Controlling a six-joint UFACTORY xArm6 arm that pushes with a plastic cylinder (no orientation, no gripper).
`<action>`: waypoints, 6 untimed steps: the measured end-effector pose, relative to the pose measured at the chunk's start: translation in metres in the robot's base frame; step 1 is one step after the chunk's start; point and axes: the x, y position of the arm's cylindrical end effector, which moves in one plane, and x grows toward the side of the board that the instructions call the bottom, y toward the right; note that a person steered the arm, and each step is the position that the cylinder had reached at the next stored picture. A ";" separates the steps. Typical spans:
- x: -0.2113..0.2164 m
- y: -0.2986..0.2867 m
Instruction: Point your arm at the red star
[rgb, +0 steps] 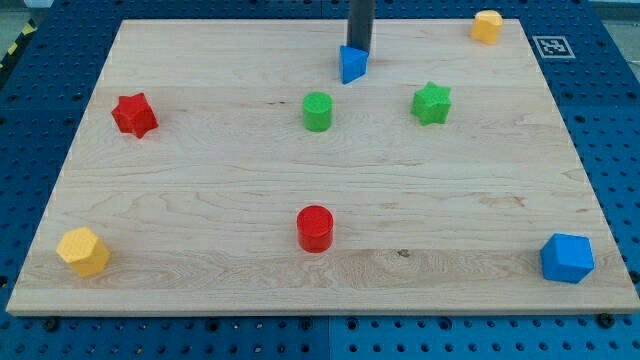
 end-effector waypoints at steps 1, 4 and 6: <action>0.002 -0.015; -0.003 -0.174; 0.057 -0.322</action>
